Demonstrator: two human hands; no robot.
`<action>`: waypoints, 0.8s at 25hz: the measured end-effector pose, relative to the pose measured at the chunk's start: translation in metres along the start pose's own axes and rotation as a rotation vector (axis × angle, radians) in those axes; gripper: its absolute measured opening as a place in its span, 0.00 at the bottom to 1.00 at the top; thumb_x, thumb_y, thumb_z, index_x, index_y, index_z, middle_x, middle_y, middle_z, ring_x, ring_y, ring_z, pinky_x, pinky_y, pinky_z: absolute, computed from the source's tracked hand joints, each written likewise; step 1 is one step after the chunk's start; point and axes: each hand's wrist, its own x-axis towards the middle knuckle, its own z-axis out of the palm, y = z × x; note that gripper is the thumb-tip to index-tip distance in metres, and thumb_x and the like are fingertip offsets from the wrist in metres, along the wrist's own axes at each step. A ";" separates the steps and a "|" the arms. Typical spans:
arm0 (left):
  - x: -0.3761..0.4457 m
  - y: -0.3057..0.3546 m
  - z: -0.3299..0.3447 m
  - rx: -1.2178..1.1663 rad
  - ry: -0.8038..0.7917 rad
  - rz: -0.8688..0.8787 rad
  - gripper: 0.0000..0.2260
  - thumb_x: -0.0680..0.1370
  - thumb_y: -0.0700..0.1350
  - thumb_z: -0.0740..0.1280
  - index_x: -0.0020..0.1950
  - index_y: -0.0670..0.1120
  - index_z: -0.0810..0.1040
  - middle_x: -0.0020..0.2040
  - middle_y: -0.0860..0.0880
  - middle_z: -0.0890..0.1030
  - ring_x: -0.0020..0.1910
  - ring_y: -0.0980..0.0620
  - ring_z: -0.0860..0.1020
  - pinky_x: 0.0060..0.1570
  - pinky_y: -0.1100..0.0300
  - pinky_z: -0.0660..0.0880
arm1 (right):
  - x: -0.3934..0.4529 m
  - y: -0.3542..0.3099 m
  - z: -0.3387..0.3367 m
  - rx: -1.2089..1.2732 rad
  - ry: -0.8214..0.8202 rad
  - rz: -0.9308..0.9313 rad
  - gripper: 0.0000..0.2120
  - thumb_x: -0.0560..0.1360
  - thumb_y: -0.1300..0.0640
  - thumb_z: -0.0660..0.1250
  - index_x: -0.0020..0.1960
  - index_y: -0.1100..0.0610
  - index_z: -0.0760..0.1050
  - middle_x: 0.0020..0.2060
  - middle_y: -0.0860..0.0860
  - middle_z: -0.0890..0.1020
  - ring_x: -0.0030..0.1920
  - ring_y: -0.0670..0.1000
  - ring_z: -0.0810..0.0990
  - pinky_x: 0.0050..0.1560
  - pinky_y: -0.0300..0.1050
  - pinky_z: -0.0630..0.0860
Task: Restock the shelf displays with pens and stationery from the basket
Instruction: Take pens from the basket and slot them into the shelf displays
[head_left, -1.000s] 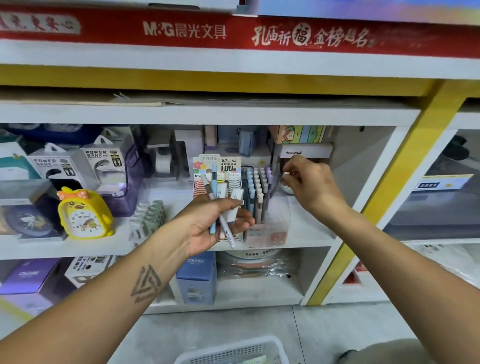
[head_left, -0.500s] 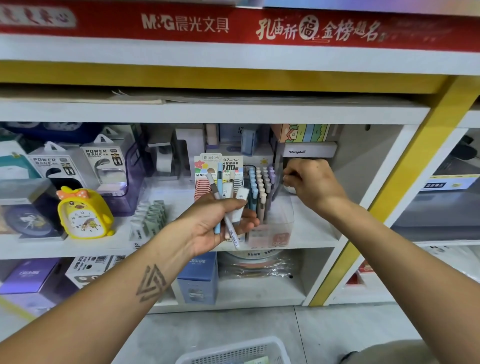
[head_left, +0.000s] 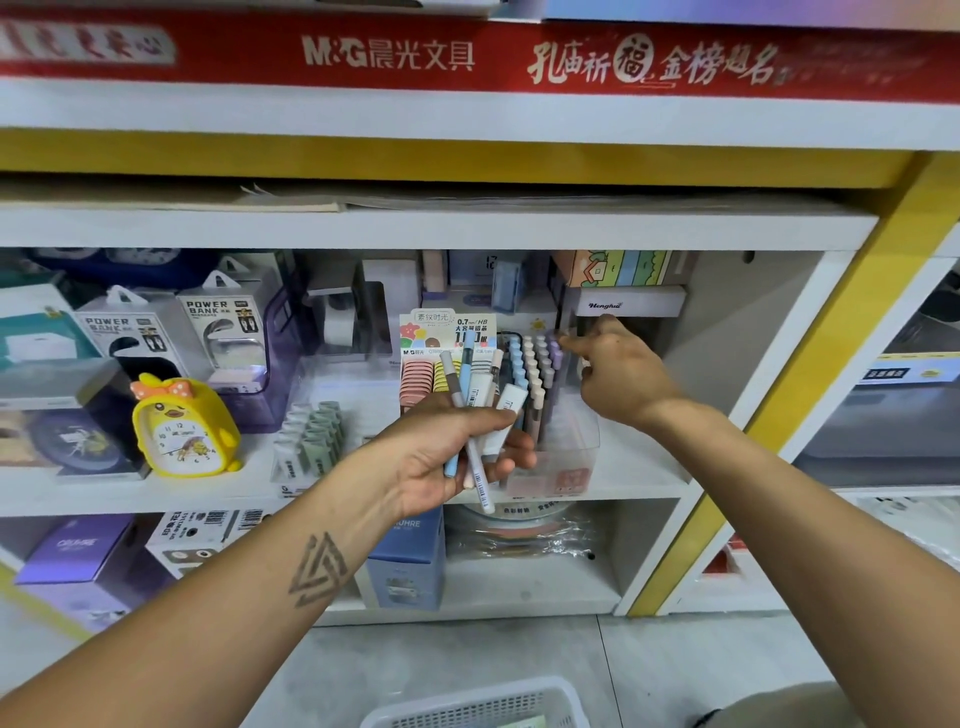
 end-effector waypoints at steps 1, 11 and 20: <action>0.000 0.000 0.001 0.011 -0.010 -0.001 0.03 0.78 0.35 0.68 0.51 0.36 0.79 0.41 0.34 0.83 0.38 0.40 0.85 0.26 0.61 0.78 | 0.000 0.000 -0.002 0.030 0.016 0.007 0.29 0.73 0.68 0.60 0.73 0.52 0.73 0.60 0.56 0.72 0.62 0.62 0.75 0.68 0.58 0.71; -0.003 0.000 0.006 0.138 -0.138 0.019 0.04 0.78 0.34 0.67 0.46 0.41 0.80 0.36 0.39 0.80 0.27 0.49 0.74 0.19 0.67 0.63 | -0.020 -0.054 -0.019 0.694 0.031 -0.072 0.06 0.76 0.51 0.73 0.51 0.51 0.84 0.36 0.39 0.84 0.38 0.38 0.80 0.41 0.28 0.73; -0.003 0.002 0.001 0.064 -0.166 0.034 0.08 0.78 0.35 0.67 0.44 0.42 0.85 0.38 0.37 0.80 0.27 0.49 0.74 0.18 0.66 0.65 | -0.017 -0.042 -0.026 1.264 -0.134 0.093 0.06 0.74 0.70 0.71 0.51 0.66 0.81 0.35 0.57 0.84 0.33 0.49 0.82 0.36 0.37 0.78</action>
